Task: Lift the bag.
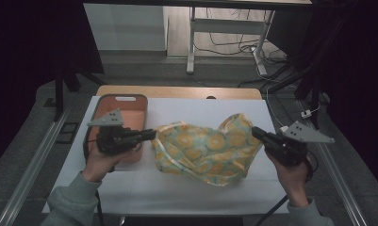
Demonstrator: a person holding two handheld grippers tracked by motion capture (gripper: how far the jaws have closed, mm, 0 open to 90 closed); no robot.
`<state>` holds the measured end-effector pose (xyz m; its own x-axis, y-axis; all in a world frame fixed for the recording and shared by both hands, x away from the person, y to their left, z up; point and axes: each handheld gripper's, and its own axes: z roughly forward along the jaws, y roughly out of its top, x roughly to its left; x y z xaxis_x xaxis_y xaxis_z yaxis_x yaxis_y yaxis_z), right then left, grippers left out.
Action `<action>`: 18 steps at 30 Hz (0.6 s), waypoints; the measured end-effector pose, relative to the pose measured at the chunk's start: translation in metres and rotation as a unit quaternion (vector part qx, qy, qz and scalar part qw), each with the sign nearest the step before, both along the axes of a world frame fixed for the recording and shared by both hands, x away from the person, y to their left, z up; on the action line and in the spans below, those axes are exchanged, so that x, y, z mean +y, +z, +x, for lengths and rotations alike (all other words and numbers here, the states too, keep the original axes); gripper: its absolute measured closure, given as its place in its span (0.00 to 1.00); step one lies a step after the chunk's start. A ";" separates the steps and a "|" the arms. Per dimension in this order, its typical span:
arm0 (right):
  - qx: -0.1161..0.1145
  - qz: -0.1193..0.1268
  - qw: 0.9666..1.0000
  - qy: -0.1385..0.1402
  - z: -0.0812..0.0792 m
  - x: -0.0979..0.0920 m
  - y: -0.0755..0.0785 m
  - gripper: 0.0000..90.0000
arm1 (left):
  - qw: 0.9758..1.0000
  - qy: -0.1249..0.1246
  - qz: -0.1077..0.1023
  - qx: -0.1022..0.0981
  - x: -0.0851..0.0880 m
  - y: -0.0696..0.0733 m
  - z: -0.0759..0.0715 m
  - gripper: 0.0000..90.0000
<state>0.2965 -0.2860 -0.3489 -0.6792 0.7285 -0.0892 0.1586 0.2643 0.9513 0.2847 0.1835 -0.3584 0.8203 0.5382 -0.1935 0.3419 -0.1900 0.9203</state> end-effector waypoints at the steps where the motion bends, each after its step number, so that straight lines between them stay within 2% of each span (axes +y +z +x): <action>1: -0.006 0.002 1.000 -0.001 0.003 0.001 0.008 1.00 | 1.000 0.004 -0.010 -0.010 0.004 0.008 -0.001 0.99; 5: -0.028 0.026 0.999 -0.004 0.014 0.005 0.042 1.00 | 0.998 0.014 -0.045 -0.044 0.018 0.038 -0.006 0.99; 7: -0.047 0.027 0.999 -0.006 0.018 0.009 0.059 1.00 | 0.996 0.018 -0.062 -0.059 0.023 0.051 -0.008 0.99; 9: -0.065 0.029 0.997 -0.010 0.022 0.014 0.075 1.00 | 0.995 0.029 -0.062 -0.075 0.026 0.060 -0.009 0.99; 11: -0.083 0.023 0.996 -0.024 0.028 0.018 0.087 1.00 | 0.994 0.034 -0.070 -0.074 0.028 0.064 -0.004 0.99; 13: -0.079 0.027 0.996 -0.032 0.039 0.020 0.090 1.00 | 0.995 0.034 -0.074 -0.065 0.026 0.062 0.003 0.99; 15: -0.062 0.017 0.997 -0.046 0.053 0.022 0.084 1.00 | 0.996 0.043 -0.060 -0.057 0.022 0.056 0.011 0.99; 18: -0.030 0.009 0.998 -0.054 0.071 0.024 0.066 1.00 | 0.997 0.050 -0.036 -0.037 0.013 0.039 0.026 0.99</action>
